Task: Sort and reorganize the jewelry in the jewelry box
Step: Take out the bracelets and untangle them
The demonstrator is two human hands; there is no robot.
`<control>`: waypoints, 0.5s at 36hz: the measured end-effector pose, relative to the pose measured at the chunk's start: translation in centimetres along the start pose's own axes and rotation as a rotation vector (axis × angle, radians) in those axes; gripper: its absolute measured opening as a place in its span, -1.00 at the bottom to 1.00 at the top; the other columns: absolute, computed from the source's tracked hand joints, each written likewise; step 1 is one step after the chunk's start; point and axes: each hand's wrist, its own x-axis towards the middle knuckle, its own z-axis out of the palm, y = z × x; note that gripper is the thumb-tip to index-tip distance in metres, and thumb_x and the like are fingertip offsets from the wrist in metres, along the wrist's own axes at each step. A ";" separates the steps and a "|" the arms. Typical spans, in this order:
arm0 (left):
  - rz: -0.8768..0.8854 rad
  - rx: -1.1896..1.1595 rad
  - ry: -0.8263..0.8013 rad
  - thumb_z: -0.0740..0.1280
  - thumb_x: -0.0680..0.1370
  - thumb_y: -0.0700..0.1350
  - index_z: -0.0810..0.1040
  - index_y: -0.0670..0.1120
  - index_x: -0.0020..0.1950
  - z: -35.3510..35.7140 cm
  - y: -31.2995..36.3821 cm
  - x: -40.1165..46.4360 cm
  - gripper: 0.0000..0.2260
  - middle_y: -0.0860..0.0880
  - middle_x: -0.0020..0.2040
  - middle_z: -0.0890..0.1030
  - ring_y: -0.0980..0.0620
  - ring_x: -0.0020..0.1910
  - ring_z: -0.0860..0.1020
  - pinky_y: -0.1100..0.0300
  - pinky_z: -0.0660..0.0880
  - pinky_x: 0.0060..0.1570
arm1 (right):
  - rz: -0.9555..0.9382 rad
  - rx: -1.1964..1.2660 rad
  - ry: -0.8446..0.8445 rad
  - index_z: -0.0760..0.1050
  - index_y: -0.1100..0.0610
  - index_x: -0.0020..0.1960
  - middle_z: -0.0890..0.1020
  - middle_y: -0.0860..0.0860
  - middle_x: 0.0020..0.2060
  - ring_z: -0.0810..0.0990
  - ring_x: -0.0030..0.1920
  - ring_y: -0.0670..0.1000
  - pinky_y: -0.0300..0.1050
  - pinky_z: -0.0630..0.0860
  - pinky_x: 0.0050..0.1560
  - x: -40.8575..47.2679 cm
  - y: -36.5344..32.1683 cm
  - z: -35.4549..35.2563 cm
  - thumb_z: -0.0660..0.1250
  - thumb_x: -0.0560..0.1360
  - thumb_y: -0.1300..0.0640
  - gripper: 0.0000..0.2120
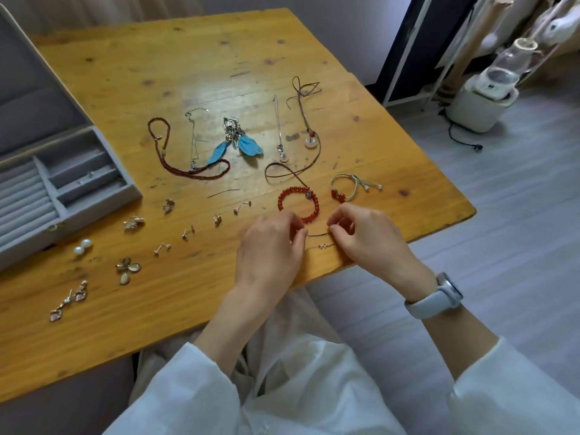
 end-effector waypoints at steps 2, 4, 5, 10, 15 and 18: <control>0.051 0.068 0.020 0.32 0.51 -0.06 0.56 -0.07 0.03 0.1 0.0 0.0 -0.86 -0.03 -0.03 0.56 -0.01 0.02 0.45 0.15 0.40 -0.08 | -0.052 -0.076 0.075 0.52 0.05 -0.03 0.53 -0.05 -0.15 0.53 -0.10 0.03 -0.10 0.43 -0.18 0.1 0.2 0.3 0.24 0.51 0.09 -0.89; 0.107 0.108 0.046 0.38 0.47 -0.11 0.58 -0.10 0.01 -0.1 -0.2 -0.1 -0.85 -0.07 -0.03 0.54 -0.06 0.00 0.45 0.14 0.42 -0.15 | -0.106 -0.106 0.147 0.53 0.09 0.00 0.53 0.00 -0.10 0.51 -0.07 0.03 -0.11 0.41 -0.23 0.1 0.6 0.4 0.23 0.50 0.12 -0.87; 0.134 0.120 0.053 0.40 0.44 -0.13 0.59 -0.11 0.00 -0.2 -0.4 -0.3 -0.84 -0.08 -0.04 0.54 -0.08 -0.02 0.45 0.14 0.42 -0.18 | -0.145 -0.092 0.165 0.54 0.10 -0.01 0.53 0.01 -0.10 0.49 -0.06 0.03 -0.08 0.44 -0.25 0.0 0.8 0.4 0.23 0.49 0.15 -0.86; 0.317 0.211 -0.025 0.29 0.48 -0.03 0.62 -0.08 0.02 -0.1 -1.4 -1.8 -0.79 -0.06 -0.04 0.55 -0.05 0.02 0.37 0.04 0.41 -0.16 | -0.361 -0.018 0.093 0.61 0.14 -0.08 0.52 0.06 -0.17 0.38 -0.07 0.02 -0.04 0.48 -0.34 -0.8 2.2 0.5 0.11 0.39 0.15 -0.70; 0.348 0.236 -0.096 0.16 0.49 0.07 0.62 -0.02 -0.01 -0.1 -1.4 -2.5 -0.70 -0.05 -0.03 0.52 -0.04 0.04 0.33 0.05 0.34 -0.13 | -0.370 -0.062 0.064 0.61 0.11 -0.01 0.52 0.10 -0.15 0.34 -0.04 0.03 -0.12 0.40 -0.19 -0.9 3.1 1.1 0.10 0.39 0.16 -0.66; 0.358 0.208 -0.090 0.17 0.49 0.08 0.64 0.02 -0.04 -0.2 -1.5 -2.5 -0.71 -0.06 -0.04 0.52 -0.05 0.04 0.33 0.03 0.33 -0.14 | -0.326 -0.078 0.104 0.59 0.12 0.04 0.52 0.10 -0.14 0.33 -0.03 0.04 -0.08 0.41 -0.16 -0.6 3.3 1.3 0.08 0.38 0.15 -0.63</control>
